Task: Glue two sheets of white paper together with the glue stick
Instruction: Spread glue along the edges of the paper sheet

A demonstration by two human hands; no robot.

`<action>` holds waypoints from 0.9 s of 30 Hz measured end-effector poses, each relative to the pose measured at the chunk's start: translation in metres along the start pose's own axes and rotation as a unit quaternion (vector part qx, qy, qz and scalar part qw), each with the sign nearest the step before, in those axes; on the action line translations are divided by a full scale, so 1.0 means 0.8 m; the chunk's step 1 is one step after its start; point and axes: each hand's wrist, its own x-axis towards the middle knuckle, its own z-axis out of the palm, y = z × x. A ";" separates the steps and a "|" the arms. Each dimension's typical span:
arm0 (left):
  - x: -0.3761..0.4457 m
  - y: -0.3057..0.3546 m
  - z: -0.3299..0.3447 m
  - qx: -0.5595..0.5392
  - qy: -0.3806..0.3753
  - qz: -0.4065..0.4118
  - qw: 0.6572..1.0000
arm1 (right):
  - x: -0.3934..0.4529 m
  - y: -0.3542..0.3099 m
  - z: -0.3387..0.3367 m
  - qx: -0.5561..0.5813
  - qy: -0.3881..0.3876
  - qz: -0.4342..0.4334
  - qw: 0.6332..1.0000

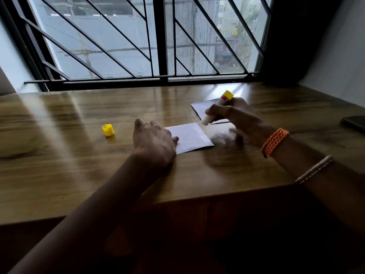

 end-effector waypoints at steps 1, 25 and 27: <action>-0.002 0.000 0.000 0.005 -0.003 -0.013 1.000 | 0.003 0.001 0.001 -0.013 0.007 -0.008 1.000; 0.014 -0.003 0.000 -0.303 0.009 0.141 0.942 | 0.047 0.017 0.029 -0.190 0.039 -0.009 0.981; 0.015 -0.003 0.001 -0.304 0.011 0.141 0.942 | 0.048 0.019 0.029 -0.181 0.038 -0.011 0.983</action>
